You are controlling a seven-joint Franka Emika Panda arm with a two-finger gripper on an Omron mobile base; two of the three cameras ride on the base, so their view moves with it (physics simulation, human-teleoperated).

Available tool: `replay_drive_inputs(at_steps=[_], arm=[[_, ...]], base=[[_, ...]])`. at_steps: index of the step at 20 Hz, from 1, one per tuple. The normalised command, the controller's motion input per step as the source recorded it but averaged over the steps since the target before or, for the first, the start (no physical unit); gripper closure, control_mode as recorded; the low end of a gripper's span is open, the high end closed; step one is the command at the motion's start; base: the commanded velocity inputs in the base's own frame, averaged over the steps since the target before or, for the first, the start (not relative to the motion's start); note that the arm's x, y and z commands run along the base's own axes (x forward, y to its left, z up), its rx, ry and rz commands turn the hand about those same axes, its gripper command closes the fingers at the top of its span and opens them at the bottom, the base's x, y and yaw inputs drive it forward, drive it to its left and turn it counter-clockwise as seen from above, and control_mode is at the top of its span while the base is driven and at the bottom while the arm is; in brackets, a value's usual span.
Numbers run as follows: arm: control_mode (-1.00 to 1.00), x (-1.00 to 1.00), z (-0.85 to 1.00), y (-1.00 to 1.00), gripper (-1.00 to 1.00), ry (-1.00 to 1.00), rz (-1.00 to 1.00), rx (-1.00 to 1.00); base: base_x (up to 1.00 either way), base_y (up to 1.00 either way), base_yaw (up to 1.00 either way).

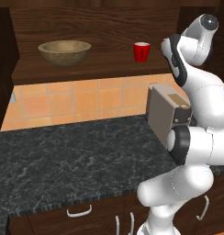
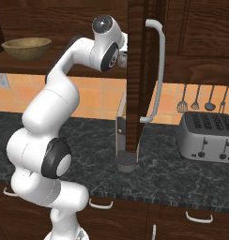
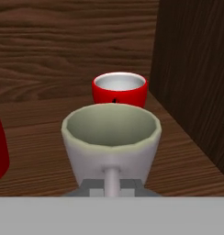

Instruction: Gather all objects into one cabinet and sort the glasses and bowls to opposite sides.

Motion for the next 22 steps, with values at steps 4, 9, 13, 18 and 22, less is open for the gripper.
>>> replay_drive_inputs(at_steps=[4,9,13,18,22], arm=[[-1.0,0.0,0.0,0.0,1.0,0.0,0.0,0.0],[-1.0,0.0,0.0,0.0,-1.0,0.0,0.0,0.0],[-1.0,0.0,0.0,0.0,-1.0,0.0,0.0,0.0],[-1.0,0.0,0.0,0.0,-1.0,0.0,0.0,0.0],[-1.0,0.0,0.0,0.0,-1.0,0.0,0.0,0.0]], base=[[0.0,0.0,0.0],[0.0,0.0,0.0],[0.0,0.0,0.0],[0.0,0.0,0.0],[0.0,0.0,0.0]])
